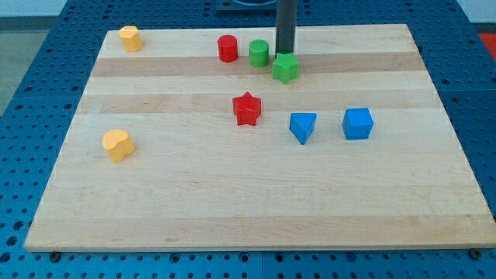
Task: Move the blue cube to the top of the green circle
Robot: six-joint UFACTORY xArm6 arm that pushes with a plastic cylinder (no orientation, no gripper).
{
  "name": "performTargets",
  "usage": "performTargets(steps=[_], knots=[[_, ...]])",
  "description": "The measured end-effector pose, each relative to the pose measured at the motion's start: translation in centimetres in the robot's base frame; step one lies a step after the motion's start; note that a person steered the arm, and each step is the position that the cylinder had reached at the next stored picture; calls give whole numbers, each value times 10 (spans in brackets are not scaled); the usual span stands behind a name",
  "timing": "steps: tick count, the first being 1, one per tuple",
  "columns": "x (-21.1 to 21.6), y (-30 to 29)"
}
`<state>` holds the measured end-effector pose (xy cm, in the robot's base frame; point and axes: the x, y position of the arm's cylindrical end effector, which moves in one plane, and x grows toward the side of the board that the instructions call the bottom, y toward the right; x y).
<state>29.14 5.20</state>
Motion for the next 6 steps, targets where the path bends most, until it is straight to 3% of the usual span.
performTargets(steps=[1, 3, 4, 5, 6], knots=[[34, 1], [83, 185], [176, 163], [180, 108], [121, 90]])
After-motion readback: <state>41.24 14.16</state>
